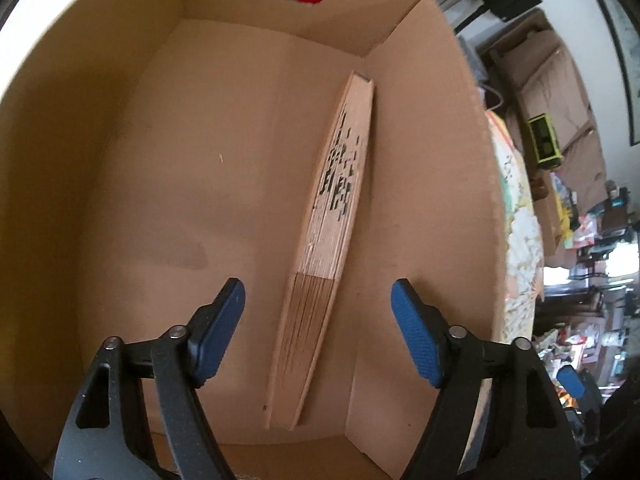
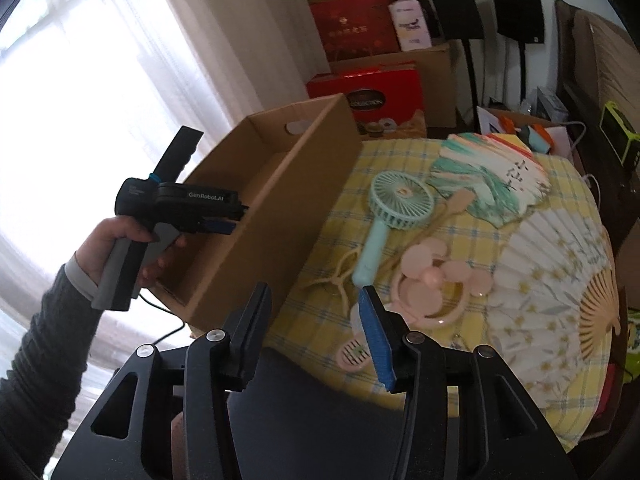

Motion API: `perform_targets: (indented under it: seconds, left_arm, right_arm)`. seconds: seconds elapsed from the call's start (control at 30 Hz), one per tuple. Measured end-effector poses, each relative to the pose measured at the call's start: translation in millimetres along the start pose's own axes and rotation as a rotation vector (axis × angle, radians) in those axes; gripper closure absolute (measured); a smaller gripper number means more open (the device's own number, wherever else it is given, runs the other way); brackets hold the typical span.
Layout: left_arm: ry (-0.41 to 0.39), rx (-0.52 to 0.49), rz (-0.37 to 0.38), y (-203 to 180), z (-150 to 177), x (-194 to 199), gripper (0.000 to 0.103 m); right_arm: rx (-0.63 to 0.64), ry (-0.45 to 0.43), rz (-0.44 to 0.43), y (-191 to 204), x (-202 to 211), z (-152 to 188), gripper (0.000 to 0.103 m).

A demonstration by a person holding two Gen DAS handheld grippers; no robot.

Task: Organize objects
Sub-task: 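Lower the folding fan into the box and open the left gripper, then withdraw the left gripper from the box back over the table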

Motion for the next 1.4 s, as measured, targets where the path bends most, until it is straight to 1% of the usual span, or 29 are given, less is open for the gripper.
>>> perform_targets:
  seconds: [0.03,0.1,0.17,0.23,0.3,0.33,0.4,0.43,0.5,0.63,0.7,0.8,0.87,0.97,1.03,1.07,1.13,1.17,1.23,1.27,1.3,1.4]
  left_arm:
    - [0.008,-0.008,-0.010,-0.2,-0.8,-2.3,0.051]
    - [0.015,-0.042,-0.071,-2.4,-0.9,-8.0,0.066]
    - [0.019,-0.060,-0.114,-3.1,1.4,-12.4,0.068]
    - [0.027,-0.060,-0.101,-3.2,1.9,-13.8,0.070]
    - [0.023,-0.068,-0.120,-4.0,1.6,-13.1,0.072]
    - [0.024,-0.079,-0.140,-5.0,1.6,-13.5,0.078]
    - [0.027,-0.104,-0.186,-6.9,1.5,-15.1,0.088]
    - [0.040,-0.112,-0.181,-7.5,1.6,-17.1,0.088]
    - [0.072,-0.114,-0.162,-8.3,2.2,-21.6,0.088]
    - [0.088,-0.148,-0.188,-16.4,2.6,-24.4,0.088]
    - [0.110,-0.155,-0.164,-21.0,3.8,-26.8,0.088]
    - [0.124,-0.163,-0.147,-27.0,7.2,-28.7,0.088]
    - [0.139,-0.158,-0.115,-30.6,10.5,-30.3,0.088]
    - [0.137,-0.169,-0.119,-35.2,14.6,-29.4,0.088]
    - [0.121,-0.158,-0.123,-35.3,15.7,-23.8,0.088]
    - [0.111,-0.146,-0.112,-34.4,15.8,-19.3,0.087]
    - [0.085,-0.116,-0.099,-31.8,16.9,-7.7,0.068]
    - [0.064,-0.113,-0.111,-31.4,17.9,-1.6,0.063]
    - [0.008,-0.110,-0.131,-32.4,20.4,14.2,0.049]
    - [-0.014,-0.108,-0.131,-31.0,18.7,20.1,0.045]
    - [-0.041,-0.107,-0.129,-32.3,19.1,26.6,0.043]
    - [-0.093,-0.131,-0.137,-27.1,23.3,38.5,0.043]
  right_arm:
    - [-0.004,0.000,0.003,-2.1,0.9,1.6,0.056]
    - [-0.012,0.003,0.007,-5.5,1.7,3.3,0.056]
    - [-0.021,0.005,0.008,-9.3,2.5,5.5,0.056]
    - [-0.027,0.004,0.011,-11.7,3.9,7.6,0.056]
    - [-0.032,0.003,0.014,-13.4,4.8,8.6,0.056]
    - [-0.034,0.002,0.015,-14.6,5.1,9.2,0.056]
    - [-0.036,0.001,0.017,-15.6,5.7,9.8,0.056]
    - [-0.036,0.002,0.016,-16.1,6.1,10.0,0.056]
    - [-0.037,0.004,0.016,-16.5,7.0,10.6,0.056]
    - [-0.047,0.006,0.021,-19.1,7.4,11.7,0.056]
    - [-0.046,0.006,0.021,-19.1,8.1,11.5,0.056]
    - [-0.046,0.004,0.021,-19.4,9.1,11.3,0.056]
    - [-0.046,0.002,0.023,-20.2,10.1,11.1,0.056]
    - [-0.049,0.001,0.027,-21.8,11.8,11.4,0.056]
    - [-0.052,0.000,0.032,-24.1,13.8,11.4,0.056]
    - [-0.054,-0.001,0.035,-25.5,14.7,11.2,0.056]
    - [-0.059,-0.008,0.046,-29.4,17.8,11.2,0.056]
    - [-0.061,-0.011,0.052,-31.6,19.4,11.4,0.056]
    - [-0.057,-0.023,0.086,-36.7,23.5,11.9,0.055]
    - [-0.053,-0.029,0.106,-39.0,25.1,12.2,0.054]
    - [-0.049,-0.036,0.137,-43.0,26.9,12.7,0.054]
    - [-0.055,-0.040,0.181,-53.1,29.7,14.4,0.052]
Point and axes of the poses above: each gripper's, at about its wrist camera, not at the fingertips, and x roughly against the way its jaws point, y to its left, z to its underside, the point moved 1 cm from there along -x, roughly the way its jaws point, and after that the axes turned 1 degree about -y, right-handed, at the moved point
